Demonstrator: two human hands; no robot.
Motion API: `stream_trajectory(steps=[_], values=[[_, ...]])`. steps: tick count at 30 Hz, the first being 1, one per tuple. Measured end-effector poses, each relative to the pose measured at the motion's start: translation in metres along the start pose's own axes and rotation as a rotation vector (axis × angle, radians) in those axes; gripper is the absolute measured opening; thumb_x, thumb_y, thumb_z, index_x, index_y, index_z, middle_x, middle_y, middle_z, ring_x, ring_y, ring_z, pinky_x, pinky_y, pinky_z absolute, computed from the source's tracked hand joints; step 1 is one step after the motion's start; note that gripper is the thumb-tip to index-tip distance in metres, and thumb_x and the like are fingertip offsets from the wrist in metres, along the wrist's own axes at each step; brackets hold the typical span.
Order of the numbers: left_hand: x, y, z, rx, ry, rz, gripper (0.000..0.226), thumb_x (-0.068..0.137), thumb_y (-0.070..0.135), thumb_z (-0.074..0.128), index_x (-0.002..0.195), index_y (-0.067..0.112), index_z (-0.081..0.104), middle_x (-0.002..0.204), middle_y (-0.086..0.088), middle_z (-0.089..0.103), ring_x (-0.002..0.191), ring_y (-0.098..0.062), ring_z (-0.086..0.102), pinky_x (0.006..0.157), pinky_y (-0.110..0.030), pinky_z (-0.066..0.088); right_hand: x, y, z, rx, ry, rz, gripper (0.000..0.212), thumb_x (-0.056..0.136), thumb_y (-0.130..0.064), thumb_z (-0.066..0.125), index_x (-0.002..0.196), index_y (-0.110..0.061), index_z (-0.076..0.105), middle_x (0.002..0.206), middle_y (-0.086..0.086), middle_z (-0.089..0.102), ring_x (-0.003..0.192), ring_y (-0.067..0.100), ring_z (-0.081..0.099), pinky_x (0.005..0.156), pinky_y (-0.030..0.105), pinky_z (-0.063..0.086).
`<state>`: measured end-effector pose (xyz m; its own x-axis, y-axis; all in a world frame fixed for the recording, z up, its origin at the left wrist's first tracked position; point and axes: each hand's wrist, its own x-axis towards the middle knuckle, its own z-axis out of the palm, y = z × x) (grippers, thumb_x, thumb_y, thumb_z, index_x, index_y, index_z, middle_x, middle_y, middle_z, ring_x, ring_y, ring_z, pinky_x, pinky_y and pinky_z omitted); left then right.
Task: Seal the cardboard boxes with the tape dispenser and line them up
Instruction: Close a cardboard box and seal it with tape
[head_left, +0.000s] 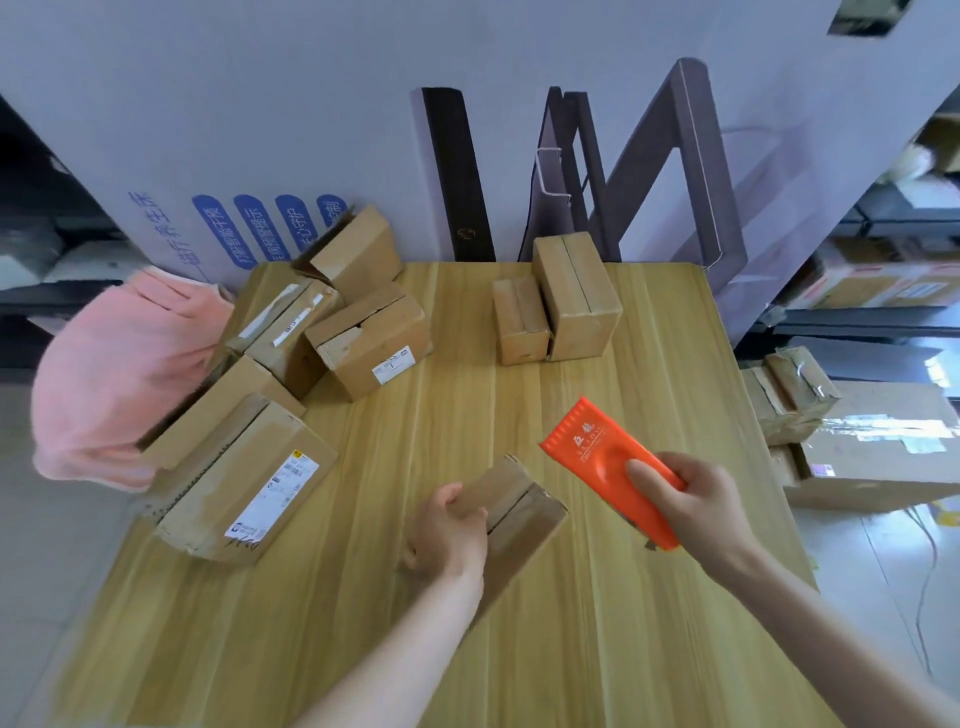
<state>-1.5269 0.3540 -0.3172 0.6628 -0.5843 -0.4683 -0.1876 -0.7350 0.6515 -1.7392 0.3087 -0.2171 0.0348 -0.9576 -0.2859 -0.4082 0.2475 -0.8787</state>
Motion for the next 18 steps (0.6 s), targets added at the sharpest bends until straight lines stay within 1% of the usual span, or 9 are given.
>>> stream_trajectory(steps=[1,2,3,5,8,12,14,16,18], values=[[-0.006,0.014,-0.006,-0.220,-0.091,-0.026,0.029,0.088,0.022,0.061,0.115,0.033,0.062,0.118,0.012,0.063,0.104,-0.012,0.056,0.099,-0.030,0.036,-0.004,-0.006,0.001,0.018,-0.012,-0.025,0.013,0.089,-0.016,0.067,0.077,-0.014,0.071,0.054,0.013,0.063,0.042,0.028,0.059,0.041,0.048,0.053],[-0.011,0.031,-0.015,-0.388,-0.180,0.004,0.023,0.091,0.020,0.061,0.113,0.026,0.064,0.115,0.009,0.064,0.099,-0.010,0.058,0.094,-0.026,0.041,-0.007,-0.012,0.002,0.030,-0.022,-0.047,0.011,0.088,-0.016,0.067,0.079,-0.014,0.072,0.054,0.013,0.063,0.042,0.028,0.058,0.042,0.050,0.052],[-0.015,0.049,-0.027,-0.465,-0.262,0.082,0.018,0.091,0.025,0.063,0.109,0.021,0.067,0.108,0.006,0.067,0.094,-0.008,0.060,0.090,-0.025,0.044,-0.010,-0.016,0.003,0.037,-0.029,-0.064,0.010,0.088,-0.016,0.067,0.080,-0.015,0.072,0.055,0.012,0.063,0.042,0.027,0.058,0.042,0.051,0.050],[-0.023,0.081,-0.052,-0.505,-0.452,0.224,0.027,0.091,0.037,0.061,0.101,0.015,0.070,0.093,0.001,0.071,0.084,-0.009,0.064,0.086,-0.029,0.050,-0.015,-0.024,0.003,0.041,-0.033,-0.092,0.008,0.087,-0.017,0.068,0.080,-0.015,0.072,0.055,0.012,0.063,0.041,0.026,0.058,0.041,0.054,0.048],[-0.025,0.103,-0.077,-0.473,-0.639,0.282,0.034,0.093,0.042,0.054,0.098,0.013,0.072,0.089,0.000,0.073,0.080,-0.010,0.066,0.076,-0.026,0.052,-0.019,-0.031,0.006,0.038,-0.027,-0.123,0.006,0.086,-0.019,0.069,0.081,-0.018,0.072,0.060,0.017,0.065,0.043,0.027,0.058,0.041,0.055,0.047],[-0.023,0.103,-0.085,-0.462,-0.721,0.284,0.024,0.087,0.032,0.064,0.099,0.012,0.071,0.083,0.000,0.071,0.078,-0.012,0.062,0.069,-0.021,0.049,-0.025,-0.032,0.006,0.033,-0.024,-0.151,0.005,0.086,-0.021,0.070,0.082,-0.020,0.072,0.063,0.016,0.067,0.045,0.027,0.060,0.041,0.054,0.048],[-0.021,0.100,-0.085,-0.489,-0.729,0.233,0.032,0.077,0.034,0.070,0.100,0.011,0.070,0.082,0.001,0.070,0.076,-0.012,0.060,0.068,-0.020,0.047,-0.027,-0.029,0.005,0.017,-0.028,-0.170,0.004,0.085,-0.021,0.071,0.082,-0.020,0.073,0.063,0.012,0.068,0.048,0.025,0.061,0.043,0.051,0.050],[-0.021,0.099,-0.085,-0.508,-0.768,0.177,0.033,0.074,0.031,0.072,0.101,0.012,0.070,0.082,0.001,0.069,0.074,-0.010,0.060,0.068,-0.017,0.048,-0.030,-0.026,0.005,-0.015,-0.044,-0.195,0.006,0.084,-0.023,0.074,0.079,-0.020,0.073,0.060,0.007,0.067,0.047,0.018,0.060,0.043,0.041,0.050],[-0.020,0.099,-0.086,-0.486,-0.818,0.151,0.034,0.071,0.026,0.074,0.101,0.012,0.069,0.082,0.001,0.069,0.072,-0.007,0.061,0.067,-0.016,0.049,-0.032,-0.025,0.006,-0.047,-0.050,-0.221,0.016,0.077,-0.036,0.072,0.075,-0.019,0.073,0.056,0.001,0.064,0.045,0.011,0.056,0.044,0.029,0.045]])
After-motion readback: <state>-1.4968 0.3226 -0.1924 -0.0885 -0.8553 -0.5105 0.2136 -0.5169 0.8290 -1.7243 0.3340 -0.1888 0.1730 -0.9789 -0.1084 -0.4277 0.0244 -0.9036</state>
